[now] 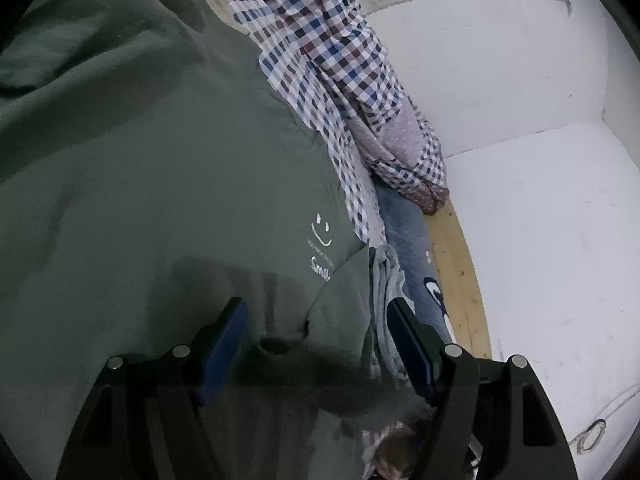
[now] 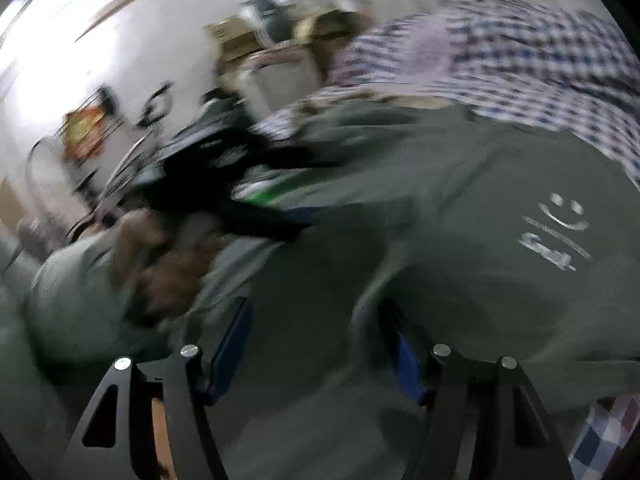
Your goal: Fold clothes
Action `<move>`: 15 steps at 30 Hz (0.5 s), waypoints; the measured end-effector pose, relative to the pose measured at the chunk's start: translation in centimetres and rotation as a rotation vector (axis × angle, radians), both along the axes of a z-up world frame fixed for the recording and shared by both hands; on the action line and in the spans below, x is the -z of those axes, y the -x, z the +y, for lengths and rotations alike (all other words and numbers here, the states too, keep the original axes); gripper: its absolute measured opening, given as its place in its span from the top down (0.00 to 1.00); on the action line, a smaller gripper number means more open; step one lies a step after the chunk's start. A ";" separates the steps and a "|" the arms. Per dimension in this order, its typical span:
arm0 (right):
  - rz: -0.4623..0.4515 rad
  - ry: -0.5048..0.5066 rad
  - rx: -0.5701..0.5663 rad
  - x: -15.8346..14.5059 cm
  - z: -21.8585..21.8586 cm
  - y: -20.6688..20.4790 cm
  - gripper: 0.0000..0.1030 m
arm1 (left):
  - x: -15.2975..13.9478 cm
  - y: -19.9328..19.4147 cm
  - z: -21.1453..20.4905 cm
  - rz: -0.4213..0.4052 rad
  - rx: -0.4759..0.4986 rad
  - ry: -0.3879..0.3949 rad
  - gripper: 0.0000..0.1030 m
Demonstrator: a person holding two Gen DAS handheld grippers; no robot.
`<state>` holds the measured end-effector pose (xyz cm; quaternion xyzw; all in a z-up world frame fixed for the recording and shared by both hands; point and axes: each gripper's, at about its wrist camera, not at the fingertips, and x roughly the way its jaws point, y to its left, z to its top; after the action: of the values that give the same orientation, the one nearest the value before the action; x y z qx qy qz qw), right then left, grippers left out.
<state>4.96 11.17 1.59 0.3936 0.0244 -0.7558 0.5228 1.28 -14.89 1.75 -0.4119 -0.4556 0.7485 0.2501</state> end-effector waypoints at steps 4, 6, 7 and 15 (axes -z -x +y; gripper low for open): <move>-0.002 -0.038 -0.151 -0.6 -1.9 -3.1 0.33 | -0.2 -1.1 -0.2 -0.011 0.025 0.032 0.26; -0.011 -0.075 -0.218 -0.2 -2.9 -4.4 0.33 | -0.2 -1.8 -0.2 -0.029 0.037 0.059 0.27; -0.016 -0.088 -0.238 0.1 -3.2 -4.8 0.33 | -0.2 -2.1 -0.1 -0.041 0.038 0.072 0.27; 0.018 -0.004 -0.064 -0.9 -0.5 -2.3 0.33 | 0.5 -4.8 0.6 -0.081 0.037 0.141 0.27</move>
<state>7.28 10.71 2.48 0.3869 0.0433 -0.7422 0.5456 6.11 -14.27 1.27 -0.4669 -0.4039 0.7566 0.2153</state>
